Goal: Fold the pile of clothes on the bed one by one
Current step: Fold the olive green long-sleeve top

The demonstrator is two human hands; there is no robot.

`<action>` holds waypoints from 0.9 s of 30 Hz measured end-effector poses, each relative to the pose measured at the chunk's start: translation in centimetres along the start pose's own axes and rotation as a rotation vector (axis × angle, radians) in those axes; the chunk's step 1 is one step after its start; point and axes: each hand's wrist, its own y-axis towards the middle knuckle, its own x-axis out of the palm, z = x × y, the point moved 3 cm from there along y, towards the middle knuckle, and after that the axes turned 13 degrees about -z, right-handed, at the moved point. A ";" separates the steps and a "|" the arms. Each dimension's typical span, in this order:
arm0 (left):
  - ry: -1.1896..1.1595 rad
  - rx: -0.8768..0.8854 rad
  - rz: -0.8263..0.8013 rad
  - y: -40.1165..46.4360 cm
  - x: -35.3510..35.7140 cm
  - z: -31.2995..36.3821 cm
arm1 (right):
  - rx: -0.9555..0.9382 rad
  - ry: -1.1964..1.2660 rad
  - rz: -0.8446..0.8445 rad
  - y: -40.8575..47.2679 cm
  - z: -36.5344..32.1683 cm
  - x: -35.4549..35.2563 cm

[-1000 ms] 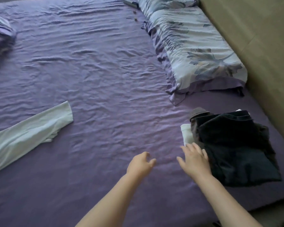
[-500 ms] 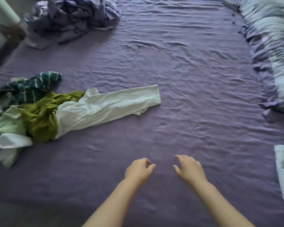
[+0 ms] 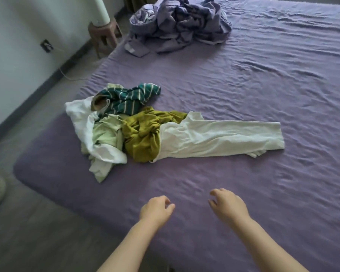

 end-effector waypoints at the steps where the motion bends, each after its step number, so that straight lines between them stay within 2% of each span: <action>1: -0.012 -0.006 0.010 0.3 -0.7 -0.5 | -0.008 -0.014 -0.001 0.6 -0.7 -0.4; 12: -0.023 0.010 0.168 5.8 -10.3 0.3 | -0.088 -0.101 0.008 8.5 -4.2 -6.9; 22: -0.027 0.107 0.442 11.5 -19.6 0.4 | -0.286 -0.089 0.105 16.3 -12.1 -12.7; 27: 0.150 -0.014 0.495 14.4 -21.9 -1.9 | -0.339 -0.002 0.180 19.3 -16.7 -12.7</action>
